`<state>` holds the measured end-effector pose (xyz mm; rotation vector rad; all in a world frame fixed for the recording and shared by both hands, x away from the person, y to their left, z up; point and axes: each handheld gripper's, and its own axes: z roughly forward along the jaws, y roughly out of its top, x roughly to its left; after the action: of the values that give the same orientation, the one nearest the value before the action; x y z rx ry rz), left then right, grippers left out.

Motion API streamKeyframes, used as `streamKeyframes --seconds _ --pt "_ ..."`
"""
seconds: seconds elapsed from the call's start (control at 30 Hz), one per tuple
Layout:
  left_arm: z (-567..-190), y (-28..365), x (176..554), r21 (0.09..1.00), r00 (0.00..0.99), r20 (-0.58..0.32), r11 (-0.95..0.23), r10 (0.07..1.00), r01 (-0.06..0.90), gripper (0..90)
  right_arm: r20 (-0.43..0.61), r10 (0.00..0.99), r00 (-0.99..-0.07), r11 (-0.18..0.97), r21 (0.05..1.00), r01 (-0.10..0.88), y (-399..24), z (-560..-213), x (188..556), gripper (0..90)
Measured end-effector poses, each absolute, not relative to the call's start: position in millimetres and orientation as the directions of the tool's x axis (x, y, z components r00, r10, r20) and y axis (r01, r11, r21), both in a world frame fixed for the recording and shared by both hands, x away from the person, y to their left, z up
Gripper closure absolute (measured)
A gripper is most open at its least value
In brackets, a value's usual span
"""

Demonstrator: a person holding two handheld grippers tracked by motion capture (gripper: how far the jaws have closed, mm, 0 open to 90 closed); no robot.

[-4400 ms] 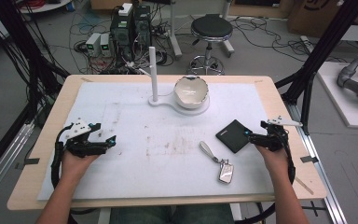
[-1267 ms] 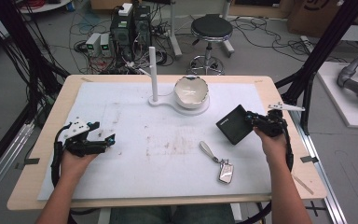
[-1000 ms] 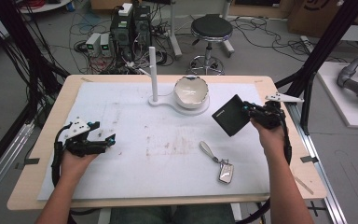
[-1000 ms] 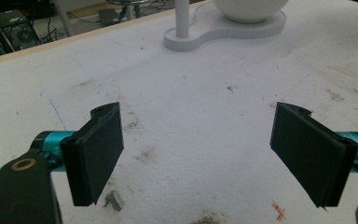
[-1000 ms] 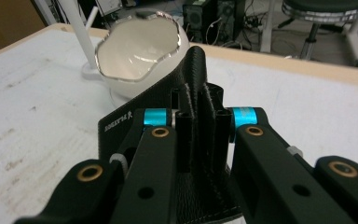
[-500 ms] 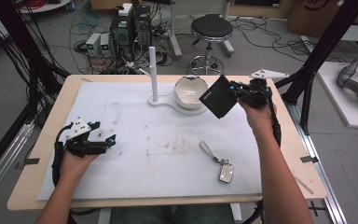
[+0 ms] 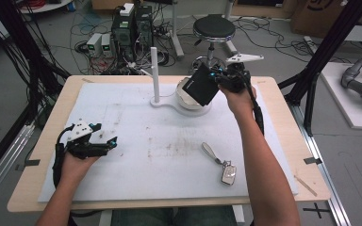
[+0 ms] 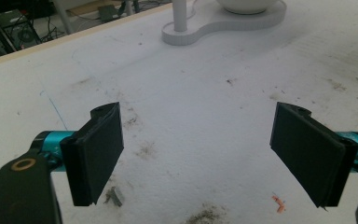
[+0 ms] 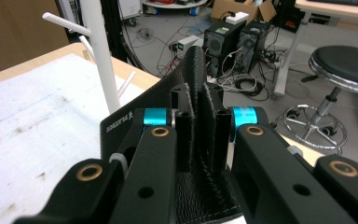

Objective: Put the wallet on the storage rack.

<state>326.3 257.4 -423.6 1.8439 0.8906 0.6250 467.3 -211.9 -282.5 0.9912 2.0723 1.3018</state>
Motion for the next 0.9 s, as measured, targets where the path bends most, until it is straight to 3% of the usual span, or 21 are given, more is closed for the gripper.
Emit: streamKeyframes --seconds 0.9 --pt "-424 259 326 0.919 0.599 0.040 -0.265 0.800 0.293 17.1 -0.062 0.814 -0.577 0.310 0.887 0.342 -190 -308 518 84.9"
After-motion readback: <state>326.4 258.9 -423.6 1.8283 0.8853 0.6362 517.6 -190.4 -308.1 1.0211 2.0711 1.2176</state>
